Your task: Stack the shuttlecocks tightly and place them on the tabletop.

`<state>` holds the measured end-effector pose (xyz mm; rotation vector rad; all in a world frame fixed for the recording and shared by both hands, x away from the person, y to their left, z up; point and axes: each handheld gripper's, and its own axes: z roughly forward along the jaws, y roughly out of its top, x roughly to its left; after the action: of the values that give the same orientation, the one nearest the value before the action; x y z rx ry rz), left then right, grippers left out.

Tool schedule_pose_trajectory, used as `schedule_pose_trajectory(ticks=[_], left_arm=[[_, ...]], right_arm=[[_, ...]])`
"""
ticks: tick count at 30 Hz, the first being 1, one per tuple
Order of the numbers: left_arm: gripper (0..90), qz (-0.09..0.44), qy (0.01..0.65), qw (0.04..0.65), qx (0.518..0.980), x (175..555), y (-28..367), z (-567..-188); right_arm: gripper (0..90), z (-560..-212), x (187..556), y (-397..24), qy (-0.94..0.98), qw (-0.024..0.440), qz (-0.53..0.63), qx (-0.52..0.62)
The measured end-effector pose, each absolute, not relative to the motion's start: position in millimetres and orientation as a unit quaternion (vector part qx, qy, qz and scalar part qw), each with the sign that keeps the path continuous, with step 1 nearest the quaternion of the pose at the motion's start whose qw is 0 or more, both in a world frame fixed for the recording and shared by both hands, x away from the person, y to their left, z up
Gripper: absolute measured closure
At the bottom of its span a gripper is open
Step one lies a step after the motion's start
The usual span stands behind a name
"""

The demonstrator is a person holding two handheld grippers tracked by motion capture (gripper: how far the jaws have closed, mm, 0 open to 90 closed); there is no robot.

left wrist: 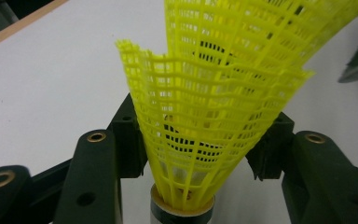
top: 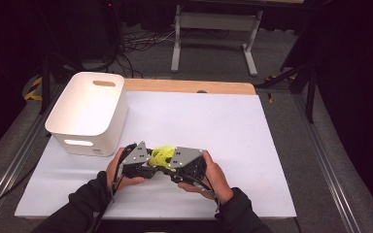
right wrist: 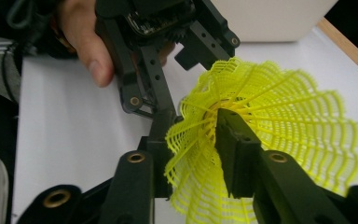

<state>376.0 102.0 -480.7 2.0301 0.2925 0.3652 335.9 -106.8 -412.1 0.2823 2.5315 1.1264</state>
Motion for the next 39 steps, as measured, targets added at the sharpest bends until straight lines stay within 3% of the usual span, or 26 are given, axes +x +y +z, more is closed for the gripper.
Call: schedule_pose_trajectory(ticks=[19, 39], left_arm=[[49.5, 0.164, 0.12, 0.531, 0.823, 373, 107, -477], [48.9, 0.167, 0.125, 0.539, 0.816, 374, 114, -474]], right_arm=[[35.1, -398, 325, -116, 0.878, 0.218, 0.409, 0.117], [22.8, -380, 313, -172, 0.819, 0.31, 0.458, 0.154]])
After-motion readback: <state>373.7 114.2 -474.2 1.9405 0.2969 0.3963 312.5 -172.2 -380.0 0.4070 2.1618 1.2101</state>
